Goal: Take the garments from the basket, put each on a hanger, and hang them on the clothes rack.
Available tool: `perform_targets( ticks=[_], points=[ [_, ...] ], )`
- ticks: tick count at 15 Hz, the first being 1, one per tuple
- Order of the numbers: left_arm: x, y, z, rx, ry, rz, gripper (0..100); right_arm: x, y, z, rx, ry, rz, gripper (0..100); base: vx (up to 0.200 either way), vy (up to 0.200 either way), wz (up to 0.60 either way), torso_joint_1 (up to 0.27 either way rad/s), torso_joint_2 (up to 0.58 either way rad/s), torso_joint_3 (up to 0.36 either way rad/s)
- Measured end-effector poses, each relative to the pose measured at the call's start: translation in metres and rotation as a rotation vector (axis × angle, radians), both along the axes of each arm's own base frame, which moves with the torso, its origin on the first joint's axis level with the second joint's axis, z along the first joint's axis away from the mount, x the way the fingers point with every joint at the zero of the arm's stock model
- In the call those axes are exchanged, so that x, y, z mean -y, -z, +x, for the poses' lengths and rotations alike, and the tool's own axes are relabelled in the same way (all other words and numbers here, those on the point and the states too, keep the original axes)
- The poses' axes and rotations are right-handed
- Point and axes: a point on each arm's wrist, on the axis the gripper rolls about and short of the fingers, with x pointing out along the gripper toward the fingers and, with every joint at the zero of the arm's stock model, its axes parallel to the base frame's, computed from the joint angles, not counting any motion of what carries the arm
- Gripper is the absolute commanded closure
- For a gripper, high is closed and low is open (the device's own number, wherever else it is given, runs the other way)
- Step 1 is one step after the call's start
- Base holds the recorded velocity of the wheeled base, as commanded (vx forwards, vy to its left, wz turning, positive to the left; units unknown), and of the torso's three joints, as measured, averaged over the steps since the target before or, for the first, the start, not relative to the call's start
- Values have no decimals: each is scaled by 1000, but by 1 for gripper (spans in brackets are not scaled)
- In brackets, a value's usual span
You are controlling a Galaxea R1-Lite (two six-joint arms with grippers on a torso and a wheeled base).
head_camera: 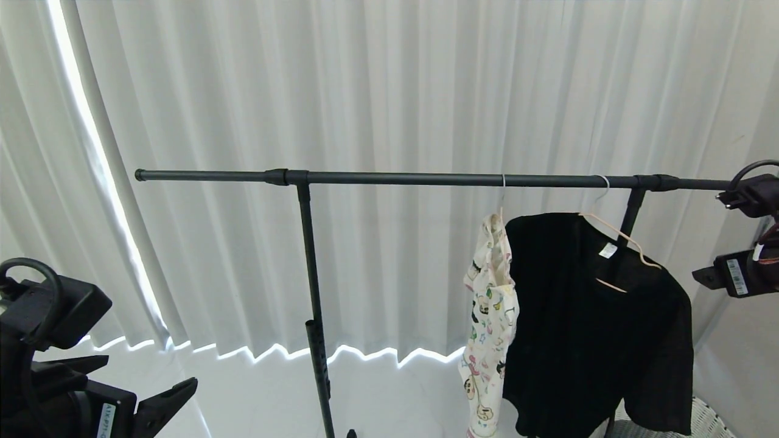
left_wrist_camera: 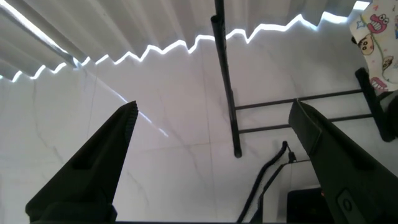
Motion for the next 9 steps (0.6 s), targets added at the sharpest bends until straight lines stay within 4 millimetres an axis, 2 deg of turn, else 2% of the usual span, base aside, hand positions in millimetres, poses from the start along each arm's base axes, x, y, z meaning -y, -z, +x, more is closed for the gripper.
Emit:
perform_targets(
  ticks=[5, 9],
  points=[
    [-13, 11, -14, 0, -83, -1, 0, 1, 6, -21, 2, -11, -25, 0, 0, 0, 0, 0, 0, 0],
    [-25, 17, -32, 41, -177, -11, 0, 3, 25, -53, 30, -28, -51, 0, 0, 0, 0, 0, 0, 0]
  ],
)
